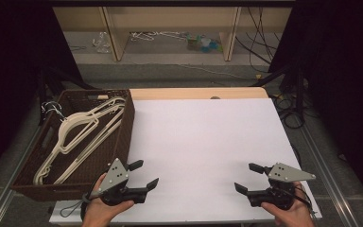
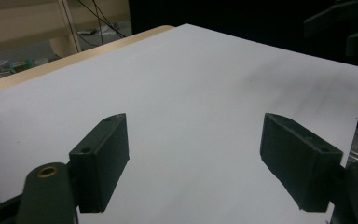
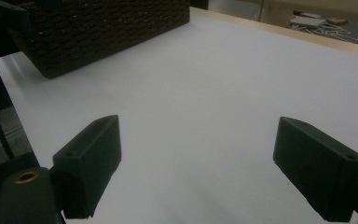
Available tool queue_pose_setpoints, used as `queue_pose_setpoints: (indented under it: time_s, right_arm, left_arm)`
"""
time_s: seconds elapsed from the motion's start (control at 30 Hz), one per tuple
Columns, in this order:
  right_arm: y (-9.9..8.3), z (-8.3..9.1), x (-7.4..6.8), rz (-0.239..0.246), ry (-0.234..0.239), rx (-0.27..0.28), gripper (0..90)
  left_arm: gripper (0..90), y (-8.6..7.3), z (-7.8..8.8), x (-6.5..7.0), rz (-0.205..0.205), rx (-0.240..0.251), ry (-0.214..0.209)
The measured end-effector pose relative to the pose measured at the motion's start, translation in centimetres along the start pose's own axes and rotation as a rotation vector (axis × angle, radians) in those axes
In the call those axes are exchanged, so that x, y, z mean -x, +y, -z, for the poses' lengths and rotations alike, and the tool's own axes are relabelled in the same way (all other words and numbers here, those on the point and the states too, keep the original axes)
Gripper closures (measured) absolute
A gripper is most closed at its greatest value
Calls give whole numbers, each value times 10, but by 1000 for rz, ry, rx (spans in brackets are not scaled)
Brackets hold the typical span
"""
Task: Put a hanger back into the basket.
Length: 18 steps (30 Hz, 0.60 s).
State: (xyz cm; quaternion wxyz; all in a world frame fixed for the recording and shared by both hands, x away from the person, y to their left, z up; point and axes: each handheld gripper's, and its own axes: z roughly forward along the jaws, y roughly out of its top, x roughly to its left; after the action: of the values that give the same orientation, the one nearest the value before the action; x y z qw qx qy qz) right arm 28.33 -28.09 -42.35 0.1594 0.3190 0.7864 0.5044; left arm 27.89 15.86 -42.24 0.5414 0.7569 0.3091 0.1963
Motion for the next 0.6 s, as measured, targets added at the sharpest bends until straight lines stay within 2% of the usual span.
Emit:
queue_pose_setpoints:
  time_s: [0.03, 0.07, 0.1, 0.17, 0.27, 0.33, 0.4, 0.47, 0.5, 0.6]
  right_arm:
    - [0, 1, -1, -5, 1, 7, 161]
    - [-1, 2, -3, -15, -1, 14, 161]
    - [-1, 4, -4, -14, -1, 15, 161]
    - [-2, 5, -7, -7, -12, 21, 161]
    - [-3, 6, -10, 0, -7, 29, 160]
    - [-3, 8, -11, 5, -30, 25, 160]
    - [-4, 7, -11, -1, -28, 37, 160]
    - [-4, 6, -10, -1, -28, 48, 160]
    - [-4, 7, -10, -8, -16, 28, 160]
    - [-4, 6, -9, -4, -21, 37, 160]
  left_arm:
    - [237, 0, 0, 0, 0, 0, 0]
    - [237, -2, 4, -2, -20, 1, 21]
    - [236, -3, 5, -2, -13, 2, 26]
    - [236, -6, 8, -4, -26, 0, 44]
    - [234, -9, 10, -6, -12, 9, 42]
    - [234, -11, 10, -7, 1, 29, 39]
    - [231, -11, 10, -7, -9, 30, 38]
    - [229, -11, 10, -6, 1, 39, 34]
    - [230, -11, 10, -7, -1, 41, 31]
    - [229, -12, 10, -8, -3, 37, 39]
